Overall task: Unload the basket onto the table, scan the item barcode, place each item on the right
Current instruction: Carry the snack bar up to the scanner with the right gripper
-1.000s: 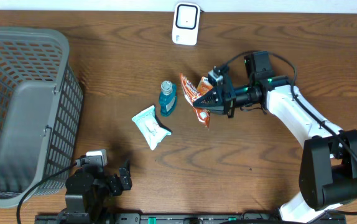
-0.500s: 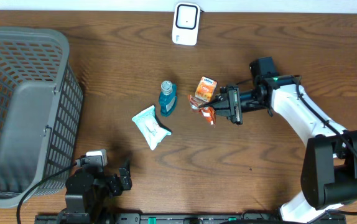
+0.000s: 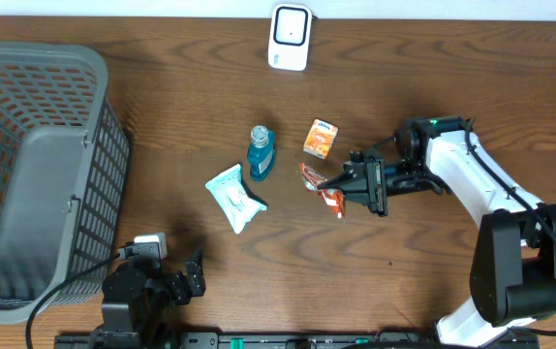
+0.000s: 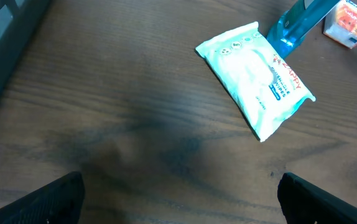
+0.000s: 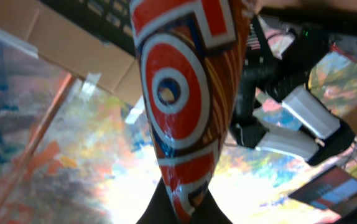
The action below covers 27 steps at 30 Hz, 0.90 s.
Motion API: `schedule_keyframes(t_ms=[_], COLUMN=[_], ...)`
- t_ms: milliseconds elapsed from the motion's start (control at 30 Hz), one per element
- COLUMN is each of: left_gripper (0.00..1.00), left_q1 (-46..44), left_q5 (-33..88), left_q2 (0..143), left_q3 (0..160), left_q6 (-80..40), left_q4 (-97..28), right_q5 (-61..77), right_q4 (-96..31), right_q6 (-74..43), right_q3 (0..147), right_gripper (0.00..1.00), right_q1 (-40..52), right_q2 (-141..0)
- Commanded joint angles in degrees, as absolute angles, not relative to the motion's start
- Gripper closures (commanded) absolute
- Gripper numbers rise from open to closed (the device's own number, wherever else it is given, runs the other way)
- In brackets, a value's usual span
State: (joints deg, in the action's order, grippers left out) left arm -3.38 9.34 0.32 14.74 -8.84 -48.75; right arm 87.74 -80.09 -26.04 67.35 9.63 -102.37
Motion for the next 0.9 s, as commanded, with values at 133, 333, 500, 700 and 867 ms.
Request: schedule_keyframes(t_ms=[133,333,500,700,867], left_gripper=[0.01,0.01,0.01,0.01,0.01], left_q1=[-3.2,-3.2,-3.2,-3.2,-3.2], left_q5=[10.0,10.1,10.0,10.0,10.0], left_q2=[0.2,0.2,0.2,0.2,0.2], left_q3=[14.3,14.3,14.3,14.3,14.3], left_q6=[-8.9,-8.9,-8.9,-8.9,-8.9], left_q4=[-50.7,-50.7,-50.7,-50.7,-50.7], right_q5=[86.7,79.0,55.0,44.4,31.7], right_q4=[-75.1,-46.6,-29.3,-15.9,-12.8], right_q6=[0.1,3.6,-12.2,-18.1,-20.1], right_q3=[67.6,67.6,67.6,67.9,70.6], right_gripper=[0.98,0.99,0.99,0.99,0.99], right_q1=[9.3,9.3,10.0,13.6,17.4], right_q2=[-101.6,-101.6,-101.6,-101.6,-102.3])
